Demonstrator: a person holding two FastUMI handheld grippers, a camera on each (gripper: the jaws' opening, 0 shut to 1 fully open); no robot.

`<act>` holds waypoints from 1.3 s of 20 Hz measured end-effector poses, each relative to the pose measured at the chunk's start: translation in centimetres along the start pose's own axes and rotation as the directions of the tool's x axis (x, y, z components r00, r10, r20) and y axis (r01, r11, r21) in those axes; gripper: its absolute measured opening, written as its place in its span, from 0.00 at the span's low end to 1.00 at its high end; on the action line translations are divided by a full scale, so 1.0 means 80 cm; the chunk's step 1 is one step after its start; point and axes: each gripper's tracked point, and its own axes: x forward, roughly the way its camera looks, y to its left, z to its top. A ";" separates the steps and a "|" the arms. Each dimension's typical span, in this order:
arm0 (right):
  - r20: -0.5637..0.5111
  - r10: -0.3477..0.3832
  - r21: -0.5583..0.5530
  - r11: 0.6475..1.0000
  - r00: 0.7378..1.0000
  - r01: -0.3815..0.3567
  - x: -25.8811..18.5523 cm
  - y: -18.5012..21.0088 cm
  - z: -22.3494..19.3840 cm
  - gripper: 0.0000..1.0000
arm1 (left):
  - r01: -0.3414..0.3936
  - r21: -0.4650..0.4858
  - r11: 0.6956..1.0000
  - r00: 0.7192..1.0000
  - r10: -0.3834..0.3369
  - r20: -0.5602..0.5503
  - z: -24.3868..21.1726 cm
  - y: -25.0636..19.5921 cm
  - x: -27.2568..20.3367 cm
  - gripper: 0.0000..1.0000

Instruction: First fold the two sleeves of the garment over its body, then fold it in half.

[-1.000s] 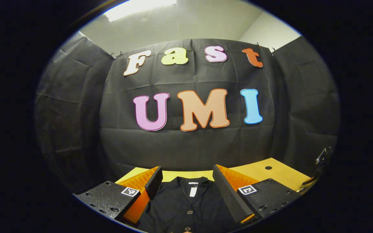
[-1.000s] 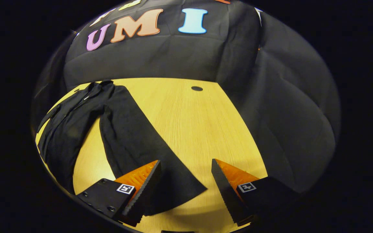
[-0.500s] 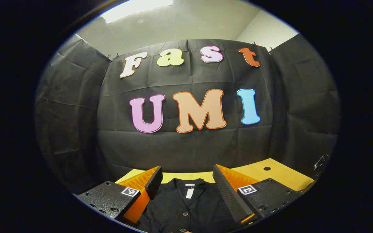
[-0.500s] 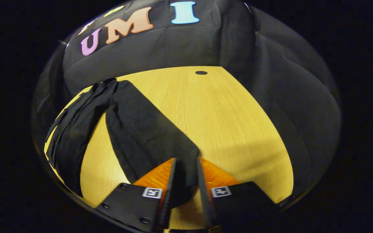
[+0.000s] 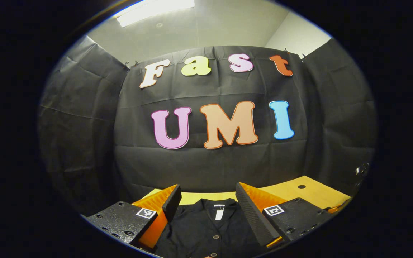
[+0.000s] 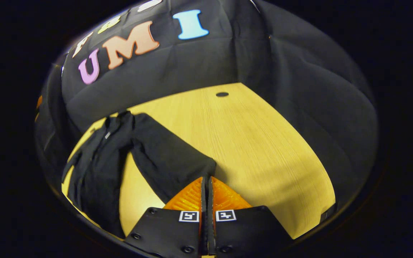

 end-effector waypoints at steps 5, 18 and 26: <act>0.118 0.076 -0.008 0.997 0.990 -0.076 -0.026 0.101 0.066 0.03 | 0.005 -0.044 0.999 1.000 -0.004 0.004 -0.006 0.058 -0.004 0.93; 0.188 0.331 -0.214 0.933 0.925 -0.290 -0.033 0.414 0.131 0.00 | -0.135 -0.083 0.987 0.991 0.132 -0.036 -0.043 0.267 -0.020 0.99; 0.116 0.430 -0.323 0.869 0.896 -0.375 0.009 0.596 0.102 0.02 | -0.197 -0.067 0.978 0.979 0.192 -0.070 -0.075 0.391 -0.021 0.93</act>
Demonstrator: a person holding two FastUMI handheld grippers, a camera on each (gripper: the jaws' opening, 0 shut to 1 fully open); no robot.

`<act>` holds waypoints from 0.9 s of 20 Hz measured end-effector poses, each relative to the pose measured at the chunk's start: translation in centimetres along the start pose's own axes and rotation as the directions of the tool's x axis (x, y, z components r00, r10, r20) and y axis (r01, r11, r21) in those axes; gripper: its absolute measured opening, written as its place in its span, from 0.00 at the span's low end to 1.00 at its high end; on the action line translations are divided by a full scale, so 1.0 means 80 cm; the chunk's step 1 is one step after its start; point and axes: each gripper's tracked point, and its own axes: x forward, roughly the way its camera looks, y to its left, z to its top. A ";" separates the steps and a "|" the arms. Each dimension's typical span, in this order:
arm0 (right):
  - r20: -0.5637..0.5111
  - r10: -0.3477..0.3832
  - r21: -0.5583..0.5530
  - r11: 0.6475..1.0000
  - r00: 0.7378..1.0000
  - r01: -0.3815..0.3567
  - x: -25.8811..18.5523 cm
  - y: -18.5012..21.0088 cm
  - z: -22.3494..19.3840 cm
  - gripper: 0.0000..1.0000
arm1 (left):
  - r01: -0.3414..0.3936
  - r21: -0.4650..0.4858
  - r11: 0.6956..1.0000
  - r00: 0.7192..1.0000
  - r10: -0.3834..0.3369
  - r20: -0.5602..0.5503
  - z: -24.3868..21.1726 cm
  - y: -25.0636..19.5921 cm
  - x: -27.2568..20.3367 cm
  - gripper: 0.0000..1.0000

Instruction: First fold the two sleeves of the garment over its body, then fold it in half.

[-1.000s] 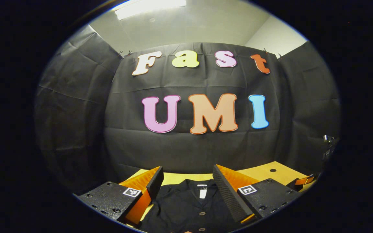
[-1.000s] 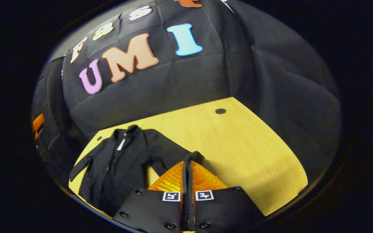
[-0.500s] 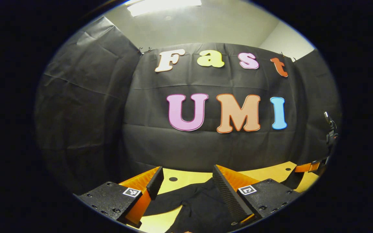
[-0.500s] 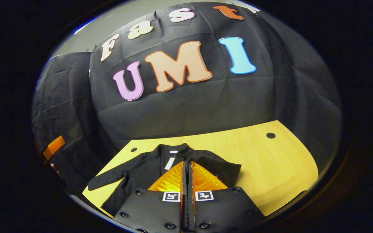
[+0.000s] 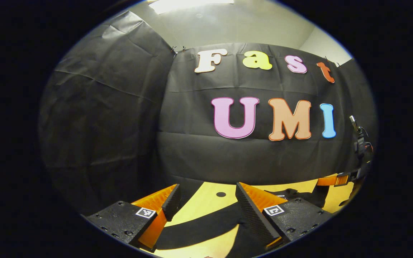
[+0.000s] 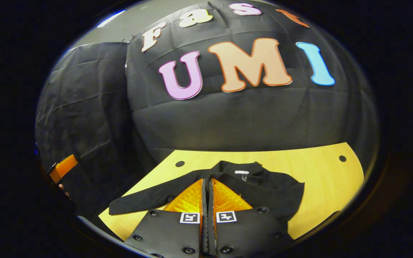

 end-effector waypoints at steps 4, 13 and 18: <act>-0.049 0.033 -0.019 0.999 0.998 -0.034 0.051 0.052 -0.015 0.02 | -0.016 0.000 1.000 1.000 0.016 -0.019 -0.010 0.038 0.012 0.95; -0.207 0.047 -0.031 0.998 0.977 -0.055 0.136 0.084 -0.083 0.00 | -0.115 -0.019 0.993 0.990 0.113 -0.081 -0.041 0.102 0.010 0.99; -0.137 0.125 0.029 0.992 0.983 -0.123 0.153 0.121 -0.070 0.65 | -0.140 0.004 0.990 0.986 0.139 -0.093 -0.049 0.120 0.012 1.00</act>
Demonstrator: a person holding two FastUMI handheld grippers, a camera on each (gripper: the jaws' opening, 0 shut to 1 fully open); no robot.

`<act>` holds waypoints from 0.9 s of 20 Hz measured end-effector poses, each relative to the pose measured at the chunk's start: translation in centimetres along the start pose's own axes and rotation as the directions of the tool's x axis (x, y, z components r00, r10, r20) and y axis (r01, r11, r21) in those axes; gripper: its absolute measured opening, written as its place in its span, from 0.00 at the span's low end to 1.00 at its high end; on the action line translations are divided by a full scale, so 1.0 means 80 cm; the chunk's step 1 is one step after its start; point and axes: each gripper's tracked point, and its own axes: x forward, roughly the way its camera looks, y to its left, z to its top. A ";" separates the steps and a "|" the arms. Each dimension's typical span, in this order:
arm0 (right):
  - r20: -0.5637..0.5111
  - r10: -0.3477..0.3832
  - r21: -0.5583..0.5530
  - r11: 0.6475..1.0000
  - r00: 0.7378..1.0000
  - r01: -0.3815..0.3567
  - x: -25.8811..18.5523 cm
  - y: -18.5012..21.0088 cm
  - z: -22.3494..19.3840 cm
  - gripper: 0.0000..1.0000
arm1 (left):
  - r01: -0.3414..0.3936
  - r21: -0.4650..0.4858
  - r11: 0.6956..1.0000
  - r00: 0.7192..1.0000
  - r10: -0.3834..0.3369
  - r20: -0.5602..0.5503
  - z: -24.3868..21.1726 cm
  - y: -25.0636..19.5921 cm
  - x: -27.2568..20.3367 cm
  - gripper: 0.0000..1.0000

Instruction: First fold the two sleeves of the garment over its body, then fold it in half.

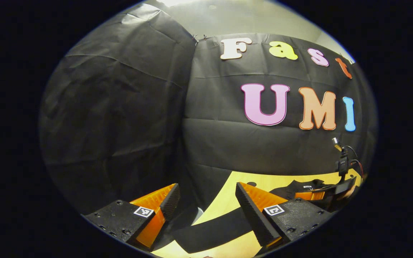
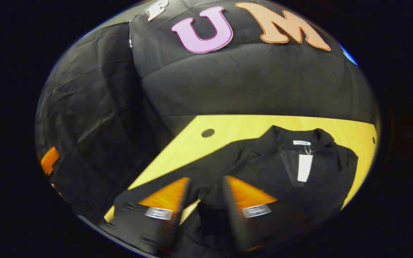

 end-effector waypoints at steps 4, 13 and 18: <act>0.159 -0.063 -0.103 0.991 0.985 0.080 -0.040 -0.013 0.057 0.98 | 0.034 0.011 0.999 0.999 -0.034 0.006 -0.001 -0.007 0.013 1.00; 0.277 -0.172 -0.099 0.974 0.945 0.206 -0.164 -0.051 0.073 0.93 | 0.065 0.006 0.998 0.987 -0.064 -0.145 -0.084 0.009 0.045 1.00; 0.294 -0.204 -0.085 0.967 0.934 0.239 -0.195 -0.061 0.066 0.93 | 0.053 -0.010 0.999 0.958 -0.053 -0.282 -0.159 0.021 0.050 1.00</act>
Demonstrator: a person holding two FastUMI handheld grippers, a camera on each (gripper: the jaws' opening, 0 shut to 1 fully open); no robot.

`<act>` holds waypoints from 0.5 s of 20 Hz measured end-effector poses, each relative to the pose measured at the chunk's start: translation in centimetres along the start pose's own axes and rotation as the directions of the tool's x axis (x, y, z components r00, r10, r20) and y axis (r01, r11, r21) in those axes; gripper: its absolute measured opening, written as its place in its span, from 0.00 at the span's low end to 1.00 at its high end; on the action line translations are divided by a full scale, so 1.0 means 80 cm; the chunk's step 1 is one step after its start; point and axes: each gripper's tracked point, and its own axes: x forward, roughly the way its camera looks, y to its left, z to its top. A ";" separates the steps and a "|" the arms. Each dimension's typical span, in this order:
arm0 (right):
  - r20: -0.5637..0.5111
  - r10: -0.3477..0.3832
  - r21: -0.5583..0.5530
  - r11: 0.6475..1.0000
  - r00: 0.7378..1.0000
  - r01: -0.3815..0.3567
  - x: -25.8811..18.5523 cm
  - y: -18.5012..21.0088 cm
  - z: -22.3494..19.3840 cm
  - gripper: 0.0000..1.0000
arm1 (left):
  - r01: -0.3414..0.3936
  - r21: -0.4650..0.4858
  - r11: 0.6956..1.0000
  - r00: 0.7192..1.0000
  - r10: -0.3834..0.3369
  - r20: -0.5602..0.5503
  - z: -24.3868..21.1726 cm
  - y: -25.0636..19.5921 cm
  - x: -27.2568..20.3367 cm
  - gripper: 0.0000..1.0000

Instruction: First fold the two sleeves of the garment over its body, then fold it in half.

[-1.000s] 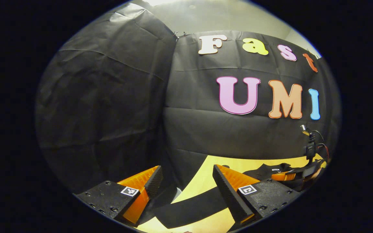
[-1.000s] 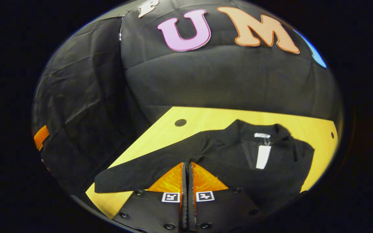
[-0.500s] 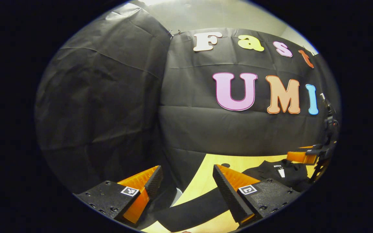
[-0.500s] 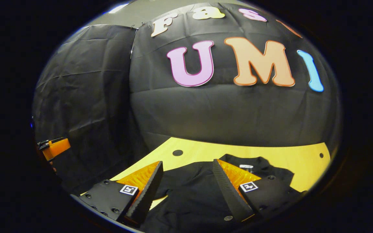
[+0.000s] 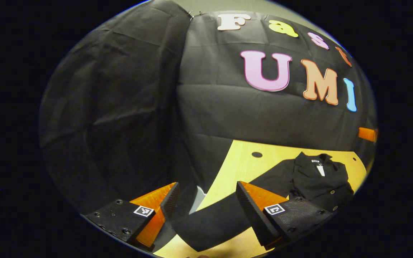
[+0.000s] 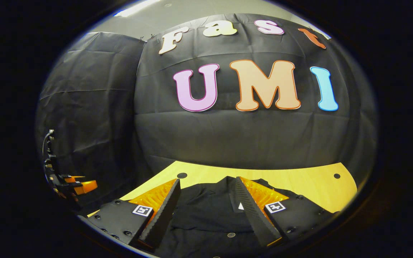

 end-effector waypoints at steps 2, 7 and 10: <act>-0.012 -0.011 -0.003 1.000 1.000 0.011 -0.007 -0.004 -0.007 0.98 | -0.011 -0.017 1.000 0.997 0.009 -0.076 -0.035 0.009 0.007 0.96; -0.043 -0.045 -0.010 0.999 0.998 0.044 -0.018 -0.013 -0.021 0.93 | -0.043 -0.065 0.997 0.976 0.027 -0.218 -0.109 0.018 0.025 0.95; -0.044 -0.060 -0.015 0.998 0.997 0.059 -0.023 -0.017 -0.019 0.93 | -0.064 -0.071 0.995 0.964 0.043 -0.264 -0.135 0.025 0.030 0.95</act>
